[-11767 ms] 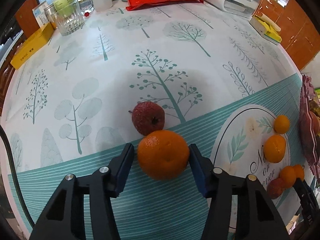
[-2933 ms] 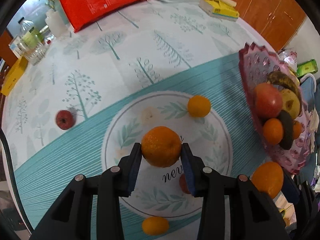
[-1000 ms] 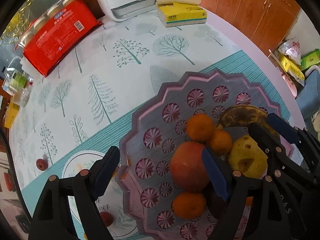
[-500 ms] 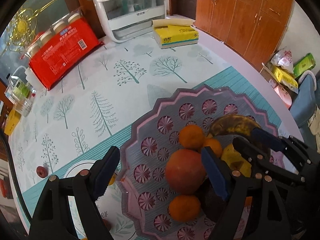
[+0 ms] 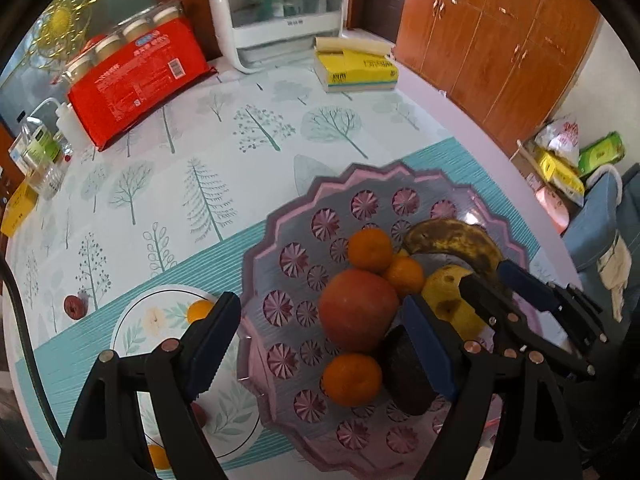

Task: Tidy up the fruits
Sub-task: 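Lower both mandarins into the bowl and open both tools, then withdraw both open tools from the bowl toward the red dates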

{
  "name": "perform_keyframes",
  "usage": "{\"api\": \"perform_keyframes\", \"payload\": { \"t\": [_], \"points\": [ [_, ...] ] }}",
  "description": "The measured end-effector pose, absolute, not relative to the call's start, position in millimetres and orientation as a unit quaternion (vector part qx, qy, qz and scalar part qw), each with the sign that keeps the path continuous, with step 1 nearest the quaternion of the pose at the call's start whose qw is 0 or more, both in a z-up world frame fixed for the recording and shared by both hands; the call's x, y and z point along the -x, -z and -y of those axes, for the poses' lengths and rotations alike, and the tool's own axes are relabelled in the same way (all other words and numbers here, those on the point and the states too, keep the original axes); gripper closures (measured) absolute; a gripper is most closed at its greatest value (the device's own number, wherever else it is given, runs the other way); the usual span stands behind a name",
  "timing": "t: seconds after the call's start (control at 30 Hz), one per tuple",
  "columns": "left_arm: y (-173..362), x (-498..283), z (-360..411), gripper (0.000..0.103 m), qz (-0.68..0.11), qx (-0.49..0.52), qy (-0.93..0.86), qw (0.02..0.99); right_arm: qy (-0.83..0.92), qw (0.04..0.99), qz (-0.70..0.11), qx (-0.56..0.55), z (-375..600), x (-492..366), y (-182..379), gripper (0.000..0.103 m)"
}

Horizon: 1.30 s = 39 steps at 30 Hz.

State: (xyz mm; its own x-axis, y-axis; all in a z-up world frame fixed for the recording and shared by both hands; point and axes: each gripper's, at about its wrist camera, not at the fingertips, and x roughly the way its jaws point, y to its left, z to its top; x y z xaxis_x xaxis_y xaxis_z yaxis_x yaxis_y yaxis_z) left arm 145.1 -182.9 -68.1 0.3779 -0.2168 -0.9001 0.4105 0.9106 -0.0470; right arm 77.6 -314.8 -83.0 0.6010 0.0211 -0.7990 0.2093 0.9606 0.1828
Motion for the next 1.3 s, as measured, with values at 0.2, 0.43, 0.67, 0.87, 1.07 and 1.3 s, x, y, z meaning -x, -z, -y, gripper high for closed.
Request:
{"api": "perform_keyframes", "payload": {
  "t": [0.2,0.43,0.67,0.87,1.07,1.3],
  "points": [
    [50.0,-142.3,162.4,0.021,-0.524,-0.072,0.191,0.827,0.059,0.892,-0.431,-0.124,305.3,-68.9,68.2,0.06],
    [13.8,-139.0,142.4,0.021,-0.488,-0.108,0.183,0.847,0.068,0.906,-0.404,-0.106,290.9,-64.6,36.2,0.06],
    [-26.6,-143.8,98.2,0.02,-0.461,-0.113,0.163,0.865,0.076,0.917,-0.383,-0.086,270.0,-65.1,3.8,0.06],
    [-48.4,-153.4,46.7,0.02,-0.451,-0.114,0.137,0.874,0.067,0.924,-0.369,-0.07,236.7,-73.9,-18.6,0.06],
    [-60.3,-174.3,-14.7,0.02,-0.446,-0.112,0.109,0.881,0.036,0.923,-0.378,-0.07,192.0,-91.2,-24.7,0.06],
    [-38.0,-204.2,-82.1,0.02,-0.46,-0.102,0.084,0.878,0.019,0.909,-0.406,-0.089,146.4,-116.6,-8.8,0.06]
  ]
}}
